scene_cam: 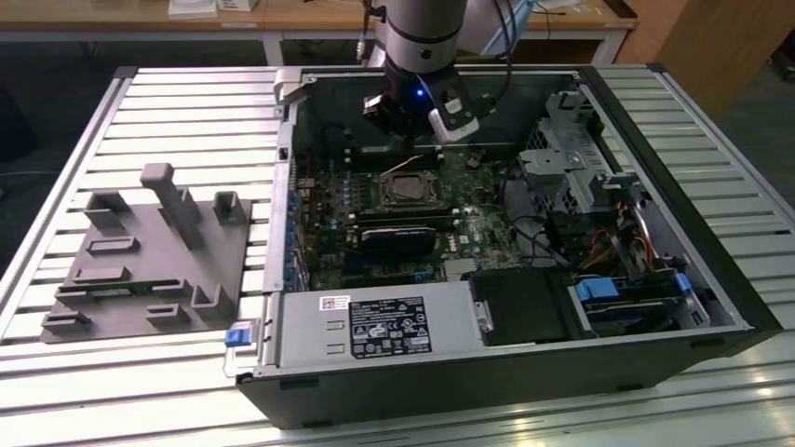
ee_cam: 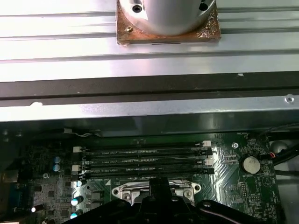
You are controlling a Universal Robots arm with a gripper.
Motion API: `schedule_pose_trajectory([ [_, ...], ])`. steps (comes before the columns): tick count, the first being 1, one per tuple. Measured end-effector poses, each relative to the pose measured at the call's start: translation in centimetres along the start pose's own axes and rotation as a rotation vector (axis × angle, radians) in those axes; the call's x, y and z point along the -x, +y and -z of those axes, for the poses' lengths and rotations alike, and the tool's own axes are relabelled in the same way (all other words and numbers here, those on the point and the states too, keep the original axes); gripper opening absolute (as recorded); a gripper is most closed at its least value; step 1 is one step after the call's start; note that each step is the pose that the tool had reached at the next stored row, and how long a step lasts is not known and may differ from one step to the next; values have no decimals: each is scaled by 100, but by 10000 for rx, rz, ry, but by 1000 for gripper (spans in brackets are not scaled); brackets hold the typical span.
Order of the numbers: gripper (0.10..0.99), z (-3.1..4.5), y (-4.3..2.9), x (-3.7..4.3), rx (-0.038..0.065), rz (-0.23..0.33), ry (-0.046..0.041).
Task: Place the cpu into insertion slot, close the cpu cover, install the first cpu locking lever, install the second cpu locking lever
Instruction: 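Install the first cpu locking lever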
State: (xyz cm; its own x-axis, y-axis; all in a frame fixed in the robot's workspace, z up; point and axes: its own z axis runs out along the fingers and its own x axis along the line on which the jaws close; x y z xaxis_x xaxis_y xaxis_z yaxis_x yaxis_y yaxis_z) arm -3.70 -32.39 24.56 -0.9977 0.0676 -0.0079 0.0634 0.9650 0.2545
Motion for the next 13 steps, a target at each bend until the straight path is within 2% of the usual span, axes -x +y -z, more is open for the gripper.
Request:
schedule_pose_trajectory([
  [2, 106, -5, 0, 0, -28, 0, -4],
  [5, 106, -18, -5, -2, -257, 5, -44],
  [6, 106, -27, -8, -2, -305, 4, -57],
  [9, 106, -63, -17, -3, -337, 14, -132],
  [13, 106, -104, -28, -6, -326, 56, -310],
])
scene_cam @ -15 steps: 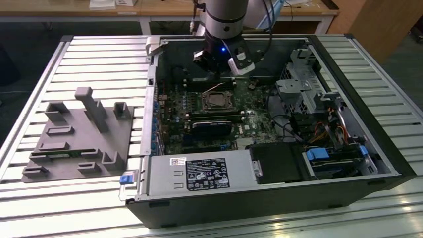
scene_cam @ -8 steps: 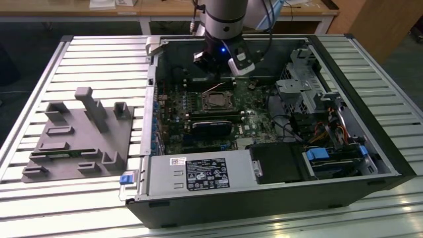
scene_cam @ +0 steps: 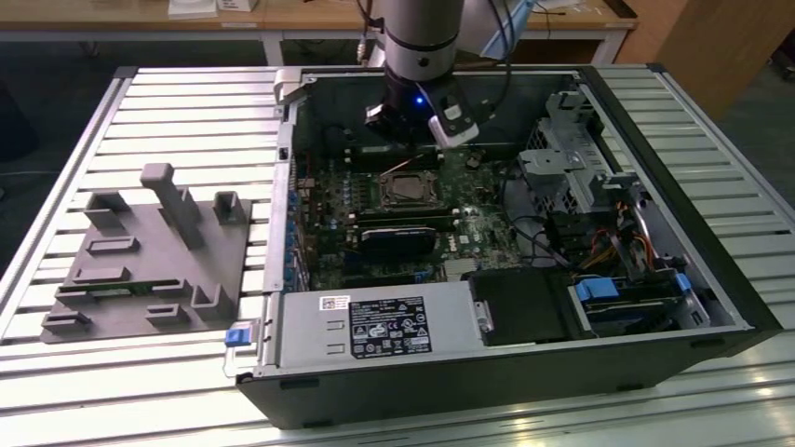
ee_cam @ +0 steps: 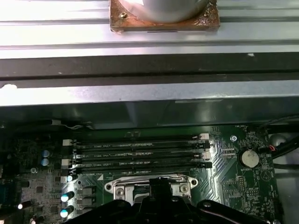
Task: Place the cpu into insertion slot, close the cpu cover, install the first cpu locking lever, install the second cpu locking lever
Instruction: 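Install the first cpu locking lever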
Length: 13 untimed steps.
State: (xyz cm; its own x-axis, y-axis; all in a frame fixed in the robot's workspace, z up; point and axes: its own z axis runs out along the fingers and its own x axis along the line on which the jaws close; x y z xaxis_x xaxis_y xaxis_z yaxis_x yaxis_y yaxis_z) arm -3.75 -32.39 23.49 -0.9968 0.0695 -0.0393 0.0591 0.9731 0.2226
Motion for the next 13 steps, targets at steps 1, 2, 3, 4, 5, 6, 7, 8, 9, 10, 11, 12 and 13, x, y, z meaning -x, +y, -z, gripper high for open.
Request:
schedule_pose_trajectory([
  [1, 106, -10, -2, -2, 4, 10, -48],
  [2, 106, -20, -5, -5, 7, 21, -94],
  [3, 106, -29, -7, -8, 12, 32, -145],
  [4, 106, -39, -10, -13, 16, 46, -206],
  [5, 106, -47, -12, -19, 19, 58, -259],
  [6, 106, -56, -15, -26, 23, 70, -309],
  [7, 106, -61, -17, -33, 24, 79, -348],
  [8, 106, -63, -18, -39, 25, 82, -367],
  [9, 106, -63, -18, -40, 24, 83, -369],
  [10, 106, -63, -18, -40, 25, 83, -370],
  [11, 106, -64, -17, -40, 26, 84, -371],
  [12, 106, -64, -17, -40, 26, 84, -372],
  [13, 106, -66, -18, -40, 28, 84, -374],
])
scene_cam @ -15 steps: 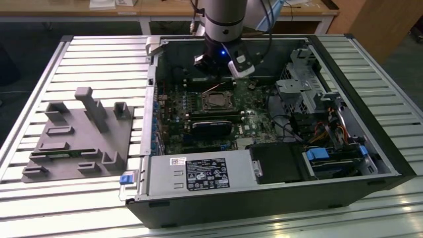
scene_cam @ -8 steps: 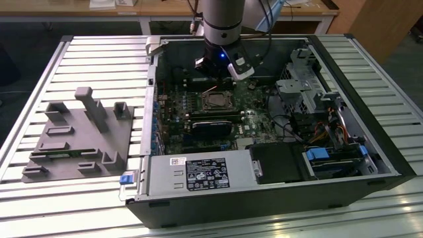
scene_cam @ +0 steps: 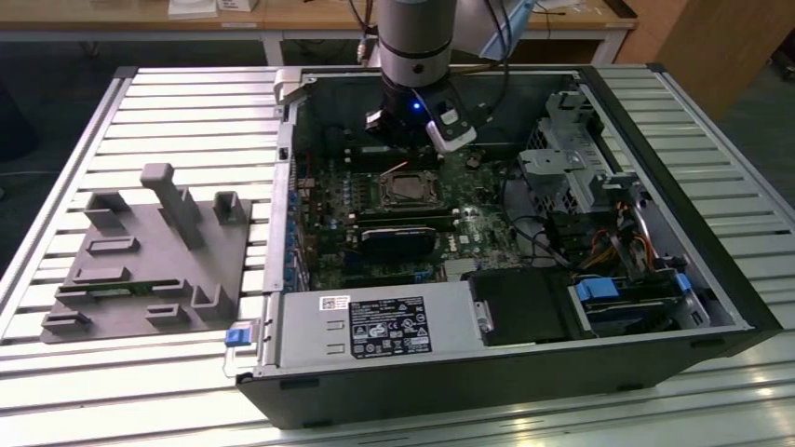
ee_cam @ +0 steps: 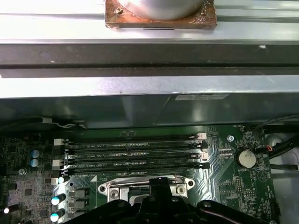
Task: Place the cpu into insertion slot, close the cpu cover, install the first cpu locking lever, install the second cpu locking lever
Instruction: 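Install the first cpu locking lever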
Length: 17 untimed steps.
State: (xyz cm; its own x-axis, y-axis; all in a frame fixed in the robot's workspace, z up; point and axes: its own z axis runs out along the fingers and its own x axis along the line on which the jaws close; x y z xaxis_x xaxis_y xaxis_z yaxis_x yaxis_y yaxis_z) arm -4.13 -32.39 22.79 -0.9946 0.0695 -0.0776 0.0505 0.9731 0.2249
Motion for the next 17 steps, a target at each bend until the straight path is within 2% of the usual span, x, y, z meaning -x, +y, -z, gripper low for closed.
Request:
schedule_pose_trajectory([
  [5, 106, -41, -11, -28, -2, 23, -101],
  [8, 106, -65, -18, -75, 3, 35, -153],
  [14, 106, -84, -14, -83, -8, 31, -163],
  [17, 106, -98, 17, -84, -31, 13, -168],
])
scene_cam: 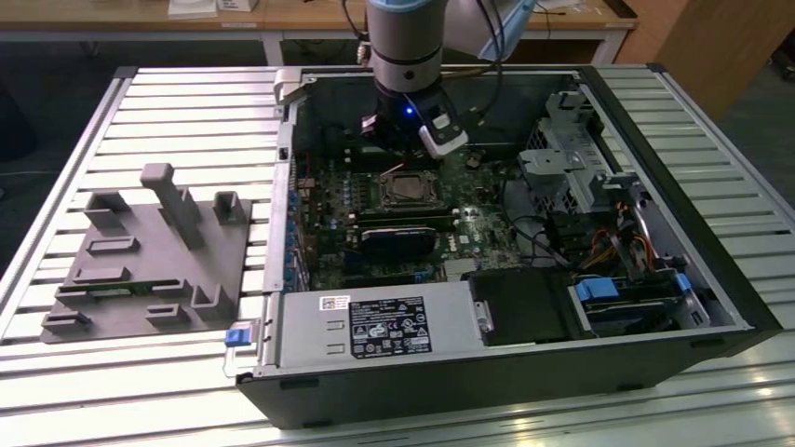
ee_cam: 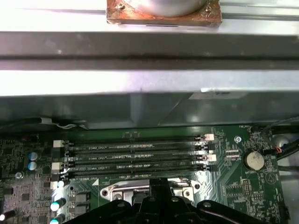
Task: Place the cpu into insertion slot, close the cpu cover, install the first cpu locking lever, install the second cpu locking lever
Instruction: 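Install the first cpu locking lever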
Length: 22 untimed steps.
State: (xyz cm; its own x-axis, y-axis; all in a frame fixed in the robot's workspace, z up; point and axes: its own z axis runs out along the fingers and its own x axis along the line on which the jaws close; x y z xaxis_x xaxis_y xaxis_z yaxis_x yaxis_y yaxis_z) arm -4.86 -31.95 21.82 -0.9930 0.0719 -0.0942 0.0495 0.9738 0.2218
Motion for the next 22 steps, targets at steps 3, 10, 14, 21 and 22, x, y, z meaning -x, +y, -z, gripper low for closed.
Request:
schedule_pose_trajectory([
  [3, 106, -14, 33, 1, -61, -17, -7],
  [10, 106, -39, 34, 11, -263, -225, -85],
  [14, 106, -57, 52, 7, -297, -283, -115],
  [21, 106, -95, 102, -4, -419, -356, -185],
  [22, 106, -99, 102, -7, -434, -362, -217],
])
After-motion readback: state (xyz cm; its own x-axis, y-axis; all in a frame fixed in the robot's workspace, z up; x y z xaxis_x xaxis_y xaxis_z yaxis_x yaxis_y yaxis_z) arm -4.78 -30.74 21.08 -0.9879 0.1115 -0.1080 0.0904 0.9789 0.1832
